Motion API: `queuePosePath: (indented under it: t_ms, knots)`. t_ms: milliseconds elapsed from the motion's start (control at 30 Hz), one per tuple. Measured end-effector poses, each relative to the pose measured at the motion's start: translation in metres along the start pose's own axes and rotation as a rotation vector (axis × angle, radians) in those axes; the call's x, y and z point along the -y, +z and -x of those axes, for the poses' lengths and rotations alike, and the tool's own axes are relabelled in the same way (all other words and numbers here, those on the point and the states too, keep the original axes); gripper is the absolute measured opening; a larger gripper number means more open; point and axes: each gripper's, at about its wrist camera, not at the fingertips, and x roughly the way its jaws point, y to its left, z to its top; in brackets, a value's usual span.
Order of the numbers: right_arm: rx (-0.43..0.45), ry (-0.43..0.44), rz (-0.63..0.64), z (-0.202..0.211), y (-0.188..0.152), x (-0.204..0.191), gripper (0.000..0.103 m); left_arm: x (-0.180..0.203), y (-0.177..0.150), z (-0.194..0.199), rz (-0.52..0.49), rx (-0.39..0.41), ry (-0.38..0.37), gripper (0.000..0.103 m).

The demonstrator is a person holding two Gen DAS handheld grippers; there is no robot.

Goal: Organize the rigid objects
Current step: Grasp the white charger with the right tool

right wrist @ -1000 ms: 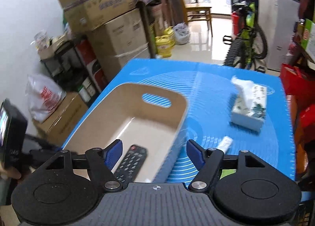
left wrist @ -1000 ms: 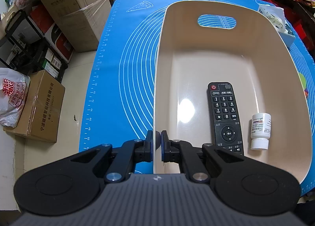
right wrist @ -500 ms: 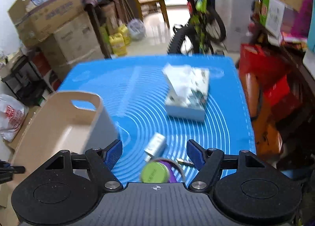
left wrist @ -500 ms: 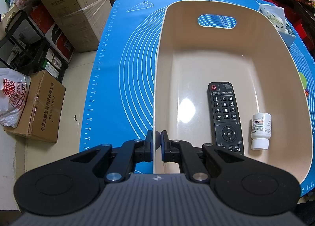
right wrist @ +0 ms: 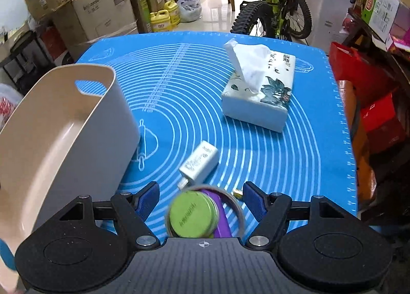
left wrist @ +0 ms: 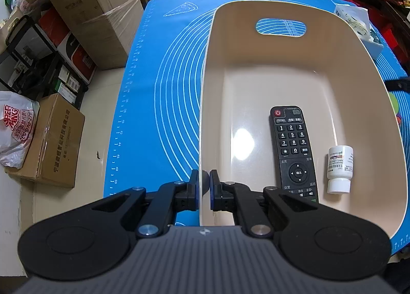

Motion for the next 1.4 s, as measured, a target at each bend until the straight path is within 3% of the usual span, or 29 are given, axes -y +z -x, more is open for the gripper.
queuePosePath:
  t_ms: [400,500,533,667,733,1133,1400]
  knots:
    - [-0.033,-0.017,-0.130,-0.059,0.020,-0.007,0.074,0.001,0.001,-0.001,-0.001,-0.005,-0.001,0.009]
    - [-0.053,-0.046,-0.133,-0.072,0.020,-0.009,0.061,0.001,0.001,-0.001,-0.001,-0.005,-0.001,0.009]
    - [-0.064,-0.050,-0.138,-0.075,0.020,-0.009,0.046,0.001,0.001,-0.001,-0.001,-0.006,-0.002,0.009]
    - [-0.069,-0.053,-0.155,-0.077,0.018,-0.005,0.037,0.001,0.001,-0.001,-0.002,-0.005,-0.001,0.009]
    - [-0.061,-0.042,-0.163,-0.073,0.017,-0.003,0.031,0.001,0.001,-0.001,-0.002,-0.004,-0.001,0.009]
    - [-0.008,-0.046,-0.059,-0.013,0.032,-0.021,0.030,-0.001,0.001,-0.001,0.010,-0.008,-0.003,0.009]
    - [0.098,0.049,-0.005,0.050,0.042,-0.038,0.030,0.001,0.001,-0.002,0.011,-0.007,0.001,0.009]
